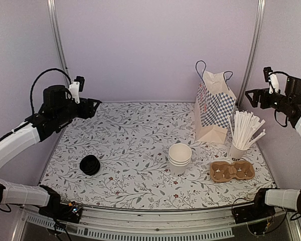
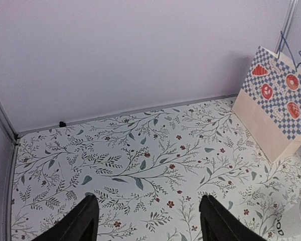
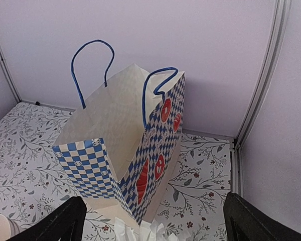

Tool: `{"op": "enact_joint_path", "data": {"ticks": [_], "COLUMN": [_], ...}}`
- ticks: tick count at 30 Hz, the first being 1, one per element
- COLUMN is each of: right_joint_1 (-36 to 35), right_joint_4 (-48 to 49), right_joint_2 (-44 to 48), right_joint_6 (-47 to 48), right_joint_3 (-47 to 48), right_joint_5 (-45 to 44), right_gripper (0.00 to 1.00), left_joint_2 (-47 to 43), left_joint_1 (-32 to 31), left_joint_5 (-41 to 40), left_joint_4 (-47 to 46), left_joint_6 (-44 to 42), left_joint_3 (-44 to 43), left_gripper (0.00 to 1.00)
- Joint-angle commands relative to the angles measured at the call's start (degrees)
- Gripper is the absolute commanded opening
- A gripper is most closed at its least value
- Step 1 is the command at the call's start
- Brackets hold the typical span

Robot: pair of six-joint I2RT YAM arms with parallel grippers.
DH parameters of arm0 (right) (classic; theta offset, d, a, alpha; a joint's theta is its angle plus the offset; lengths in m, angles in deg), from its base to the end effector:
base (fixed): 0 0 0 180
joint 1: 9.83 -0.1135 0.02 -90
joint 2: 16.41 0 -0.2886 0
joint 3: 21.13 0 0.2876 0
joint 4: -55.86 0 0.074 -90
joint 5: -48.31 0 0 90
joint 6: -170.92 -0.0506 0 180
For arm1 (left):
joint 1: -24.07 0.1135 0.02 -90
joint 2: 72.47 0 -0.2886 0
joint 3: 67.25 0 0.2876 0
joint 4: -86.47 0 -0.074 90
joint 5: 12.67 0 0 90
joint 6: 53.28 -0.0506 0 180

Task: Pack the takeout coffee

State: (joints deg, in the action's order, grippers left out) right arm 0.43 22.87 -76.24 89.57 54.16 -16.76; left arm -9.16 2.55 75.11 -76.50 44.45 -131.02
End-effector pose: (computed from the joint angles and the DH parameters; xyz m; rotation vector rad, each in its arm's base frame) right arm 0.2660 -0.0265 0.4036 -0.2703 1.8313 0.1785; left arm 0.2773 -0.1073 0.3381 0.1978 1.8613 -0.3173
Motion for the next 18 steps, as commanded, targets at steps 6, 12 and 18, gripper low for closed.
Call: {"op": "enact_joint_path", "data": {"ticks": [6, 12, 18], "right_joint_1": [2.2, 2.7, 0.2], "right_joint_4": [-1.1, -7.0, -15.1], "right_joint_2": [4.4, 5.7, 5.2], "right_joint_6": [6.7, 10.8, 16.9], "right_joint_3": [-1.4, 0.4, 1.2], "right_joint_5": [7.6, 13.6, 20.9], "right_gripper": [0.99, 0.99, 0.95], "left_joint_2": [3.4, 6.3, 9.5], "left_joint_1": [-1.3, -5.7, -12.1], "left_joint_5": [12.4, 17.6, 20.0], "left_joint_4": [-9.8, -7.1, -1.2], "left_joint_6": [-2.6, -1.9, 3.0], "left_joint_3": [1.4, -2.8, -7.9], "left_gripper": [0.68, 0.66, 0.64]}}
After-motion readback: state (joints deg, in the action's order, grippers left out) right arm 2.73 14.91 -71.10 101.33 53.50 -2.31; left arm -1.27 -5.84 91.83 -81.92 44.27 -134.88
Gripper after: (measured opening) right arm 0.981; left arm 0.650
